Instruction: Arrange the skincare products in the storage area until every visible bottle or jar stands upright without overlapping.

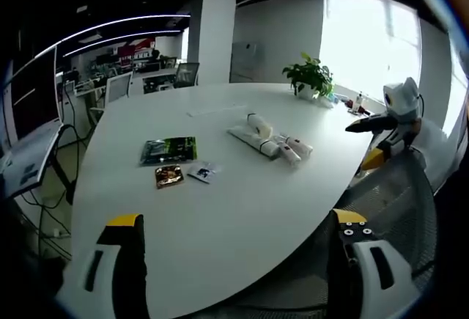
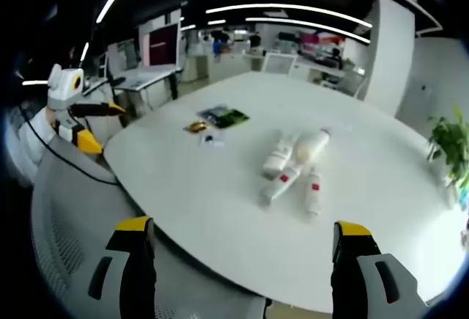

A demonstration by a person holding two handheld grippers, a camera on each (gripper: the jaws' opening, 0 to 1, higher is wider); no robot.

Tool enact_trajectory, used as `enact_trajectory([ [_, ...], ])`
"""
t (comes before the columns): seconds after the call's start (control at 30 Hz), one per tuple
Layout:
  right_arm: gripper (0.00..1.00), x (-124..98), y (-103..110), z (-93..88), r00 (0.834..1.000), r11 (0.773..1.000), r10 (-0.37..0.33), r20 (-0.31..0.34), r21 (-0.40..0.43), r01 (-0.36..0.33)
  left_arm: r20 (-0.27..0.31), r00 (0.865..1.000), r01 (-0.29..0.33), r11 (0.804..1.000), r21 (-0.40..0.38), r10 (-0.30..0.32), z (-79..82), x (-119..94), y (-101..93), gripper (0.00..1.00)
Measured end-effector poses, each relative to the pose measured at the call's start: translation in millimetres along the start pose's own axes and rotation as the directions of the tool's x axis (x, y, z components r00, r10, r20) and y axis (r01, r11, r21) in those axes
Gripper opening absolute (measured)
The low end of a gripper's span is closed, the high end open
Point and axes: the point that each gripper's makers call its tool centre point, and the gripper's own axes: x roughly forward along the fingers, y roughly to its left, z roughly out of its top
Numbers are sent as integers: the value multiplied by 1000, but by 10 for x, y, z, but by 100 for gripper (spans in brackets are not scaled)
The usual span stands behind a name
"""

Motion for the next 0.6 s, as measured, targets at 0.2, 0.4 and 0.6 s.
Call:
enact_trajectory([
  [0.2,100,0,-26,10,1000,1000,-27,6,-10,27,4,1000,11,1000,9,-11,3,3,-23,99],
  [0.4,99,-31,-86,37,997,998,-69,32,-1,69,7,1000,28,999,28,-29,12,4,-76,99],
  [0.6,99,-50,-171,36,992,993,-119,45,18,118,0,998,66,996,55,-66,0,1,-175,99],
])
